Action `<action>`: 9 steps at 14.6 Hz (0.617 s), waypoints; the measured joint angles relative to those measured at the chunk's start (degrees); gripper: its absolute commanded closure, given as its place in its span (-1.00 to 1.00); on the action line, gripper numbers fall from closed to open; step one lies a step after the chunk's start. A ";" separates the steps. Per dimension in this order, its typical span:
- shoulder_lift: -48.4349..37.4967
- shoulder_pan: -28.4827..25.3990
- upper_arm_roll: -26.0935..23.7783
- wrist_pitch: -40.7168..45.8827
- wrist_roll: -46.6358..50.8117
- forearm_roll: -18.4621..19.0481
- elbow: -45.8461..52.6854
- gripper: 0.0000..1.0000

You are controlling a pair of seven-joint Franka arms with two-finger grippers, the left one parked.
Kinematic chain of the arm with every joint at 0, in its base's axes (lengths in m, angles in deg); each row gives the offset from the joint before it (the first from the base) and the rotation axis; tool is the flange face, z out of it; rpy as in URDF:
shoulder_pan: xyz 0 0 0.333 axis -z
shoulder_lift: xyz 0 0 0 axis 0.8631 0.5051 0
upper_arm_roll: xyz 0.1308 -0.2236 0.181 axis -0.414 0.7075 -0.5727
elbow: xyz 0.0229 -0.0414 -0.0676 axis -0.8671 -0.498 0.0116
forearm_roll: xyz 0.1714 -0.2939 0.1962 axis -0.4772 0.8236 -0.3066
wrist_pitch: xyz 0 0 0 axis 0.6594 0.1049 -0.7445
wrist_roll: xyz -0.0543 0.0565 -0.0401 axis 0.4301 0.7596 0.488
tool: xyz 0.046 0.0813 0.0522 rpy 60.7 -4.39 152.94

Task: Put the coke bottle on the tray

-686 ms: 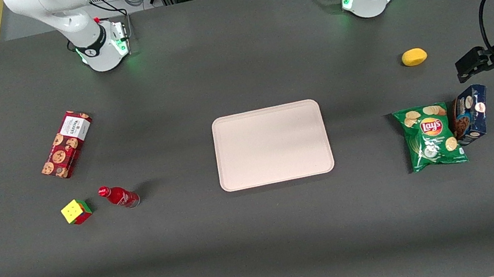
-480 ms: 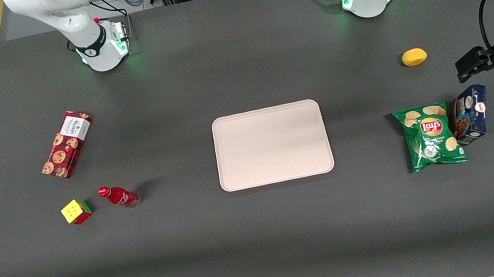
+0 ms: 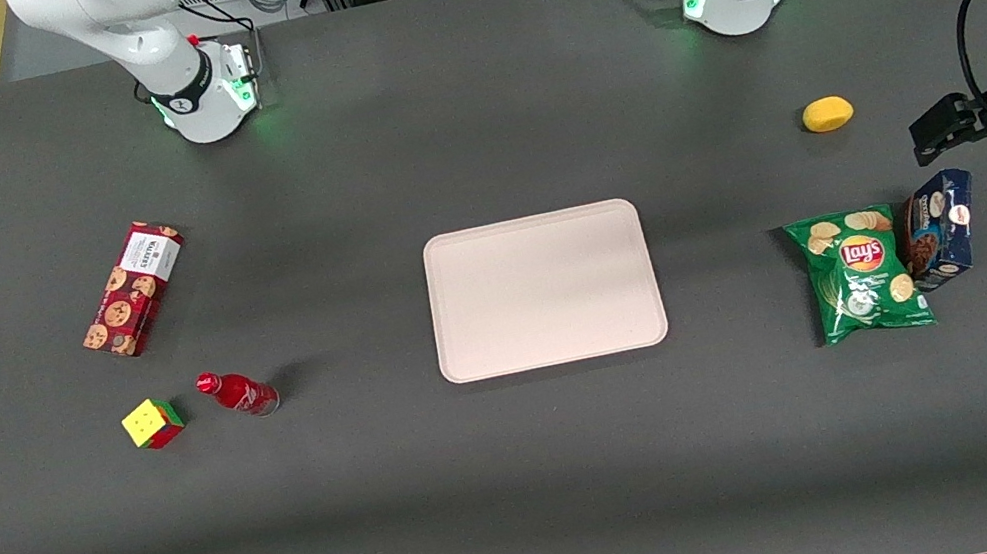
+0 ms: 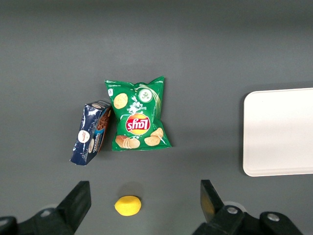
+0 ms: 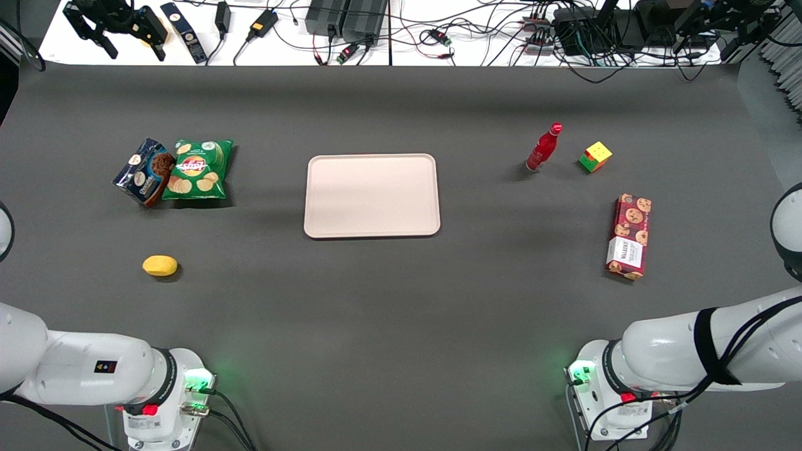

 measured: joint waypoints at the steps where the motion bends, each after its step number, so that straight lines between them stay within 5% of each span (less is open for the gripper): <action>1: 0.00 0.00 -0.02 0.02 0.00 0.00 -0.01 -1.00; 9: 0.01 -0.14 -0.43 0.09 -0.01 -0.02 -0.11 -1.00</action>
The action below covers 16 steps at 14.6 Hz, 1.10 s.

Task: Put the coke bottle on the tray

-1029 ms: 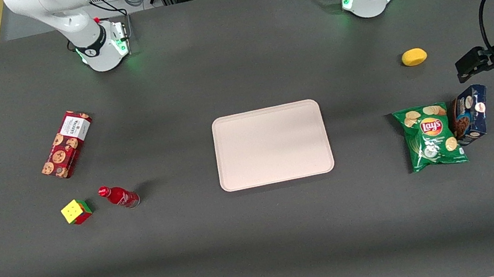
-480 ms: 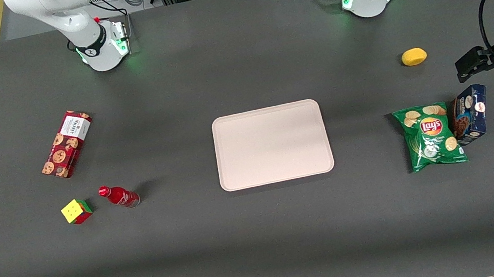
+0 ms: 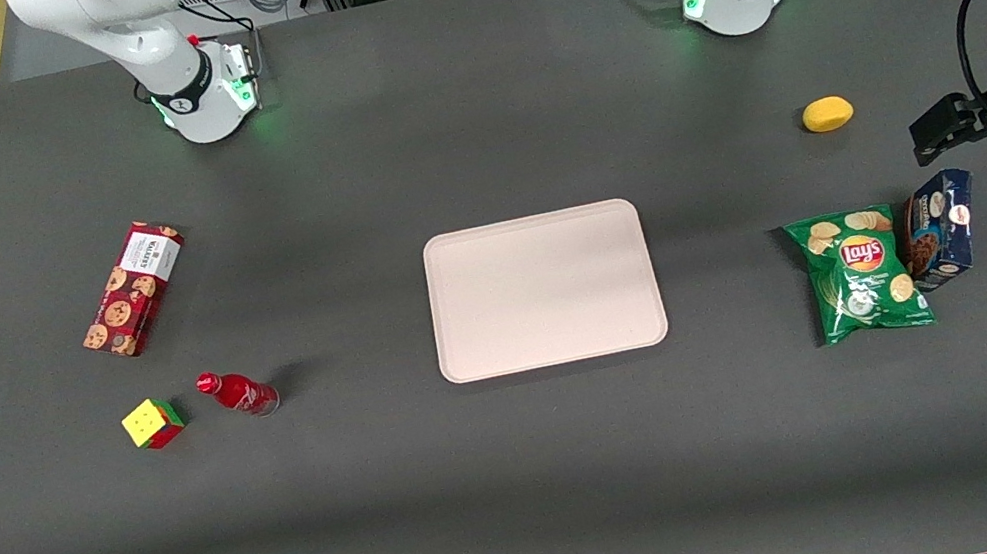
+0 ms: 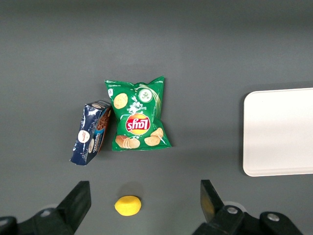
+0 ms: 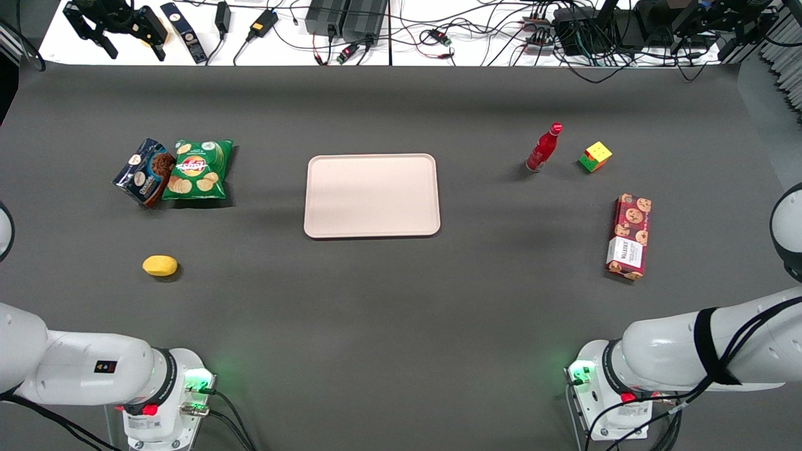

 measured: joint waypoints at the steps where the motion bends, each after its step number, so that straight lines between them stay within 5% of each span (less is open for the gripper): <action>1: 0.00 -0.13 -0.23 0.12 0.00 0.00 0.00 -1.00; 12: -0.46 -11.61 -1.21 5.31 -1.08 -0.98 -0.76 -1.00; 16: -1.33 -11.47 -1.04 -8.45 -1.63 -1.12 -12.36 -1.00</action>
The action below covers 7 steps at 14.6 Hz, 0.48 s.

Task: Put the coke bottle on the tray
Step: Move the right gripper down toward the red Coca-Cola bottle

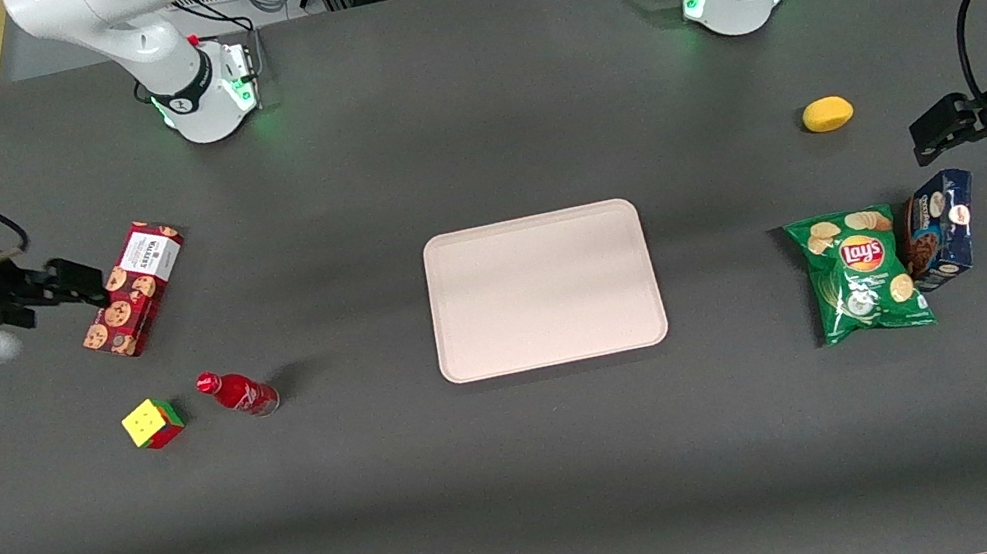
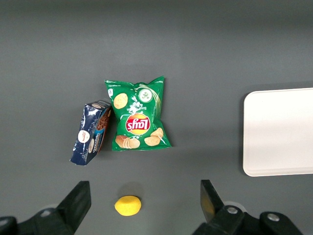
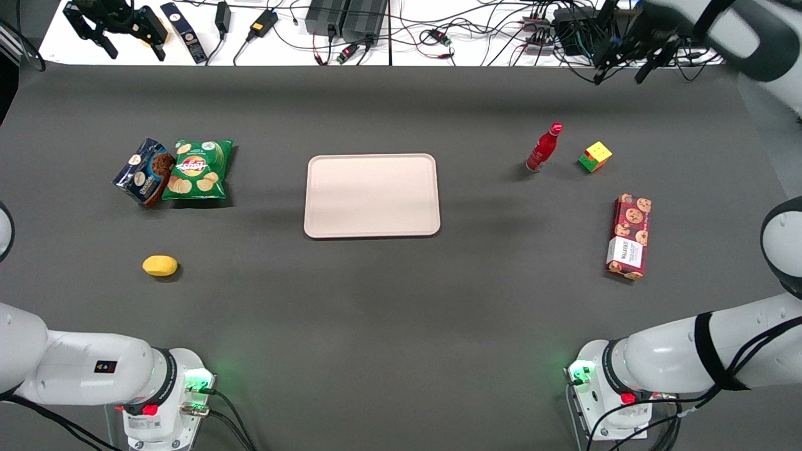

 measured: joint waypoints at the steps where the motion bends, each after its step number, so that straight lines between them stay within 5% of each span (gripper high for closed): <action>1: -0.40 0.00 0.01 -3.76 -0.02 -0.01 -3.54 -1.00; 7: -1.32 -0.04 -0.07 -24.73 -0.45 -0.02 -19.55 -1.00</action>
